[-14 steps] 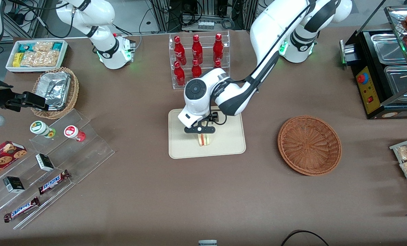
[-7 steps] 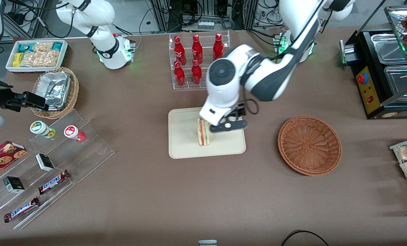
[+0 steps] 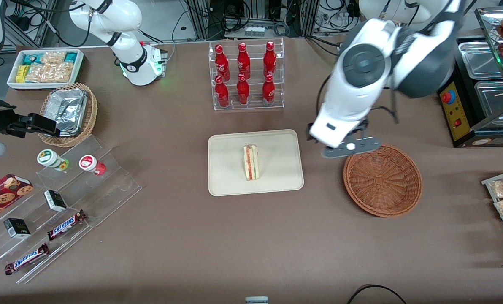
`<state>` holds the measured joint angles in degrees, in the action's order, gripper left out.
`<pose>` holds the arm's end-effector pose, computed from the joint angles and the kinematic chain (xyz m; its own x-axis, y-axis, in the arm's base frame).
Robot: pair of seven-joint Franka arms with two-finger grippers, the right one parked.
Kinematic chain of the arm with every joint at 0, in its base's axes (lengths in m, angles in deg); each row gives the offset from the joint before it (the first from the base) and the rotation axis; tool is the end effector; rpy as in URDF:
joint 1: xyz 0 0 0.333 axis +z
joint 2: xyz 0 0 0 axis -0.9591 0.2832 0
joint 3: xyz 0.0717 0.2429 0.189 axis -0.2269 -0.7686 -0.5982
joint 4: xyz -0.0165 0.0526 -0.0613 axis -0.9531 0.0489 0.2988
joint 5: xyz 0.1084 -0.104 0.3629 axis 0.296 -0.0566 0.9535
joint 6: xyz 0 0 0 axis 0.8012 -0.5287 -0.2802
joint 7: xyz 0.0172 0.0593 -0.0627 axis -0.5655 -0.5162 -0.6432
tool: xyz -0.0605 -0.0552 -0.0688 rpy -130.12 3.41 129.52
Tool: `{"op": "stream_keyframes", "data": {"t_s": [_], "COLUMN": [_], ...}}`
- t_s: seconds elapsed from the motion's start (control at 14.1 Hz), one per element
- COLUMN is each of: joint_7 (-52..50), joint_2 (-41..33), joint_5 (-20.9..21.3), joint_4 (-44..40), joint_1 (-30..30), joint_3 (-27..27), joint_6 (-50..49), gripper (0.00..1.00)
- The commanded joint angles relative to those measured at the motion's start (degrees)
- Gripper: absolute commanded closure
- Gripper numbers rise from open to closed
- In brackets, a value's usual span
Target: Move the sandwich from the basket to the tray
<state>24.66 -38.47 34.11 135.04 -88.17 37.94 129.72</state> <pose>0.5499 -0.2913 0.5448 0.9837 0.1567 -0.0881 0.1486 -0.9846 -0.0920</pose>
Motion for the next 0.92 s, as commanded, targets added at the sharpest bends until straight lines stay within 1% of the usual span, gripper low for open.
{"op": "stream_keyframes", "data": {"t_s": [0.0, 0.35, 0.43, 0.5, 0.64, 0.85], "joint_7": [6.95, 16.98, 17.7, 18.66, 24.53, 30.17], "joint_2": [-5.46, -10.03, -10.91, -11.79, -12.94, -14.17], "joint_5": [-3.09, -3.27, -3.27, -3.44, -4.23, -4.32], "joint_4": [4.04, 4.65, 4.92, 5.18, 5.97, 6.33], "joint_1": [5.73, 13.21, 13.65, 15.83, 17.69, 14.72], "joint_3": [0.39, 0.3, 0.04, -0.05, -0.22, -7.15], "joint_6": [-0.37, -4.84, -5.2, -5.38, -6.08, -7.05], "gripper": [0.0, 0.0, 0.0, 0.0, 0.0, 0.0]}}
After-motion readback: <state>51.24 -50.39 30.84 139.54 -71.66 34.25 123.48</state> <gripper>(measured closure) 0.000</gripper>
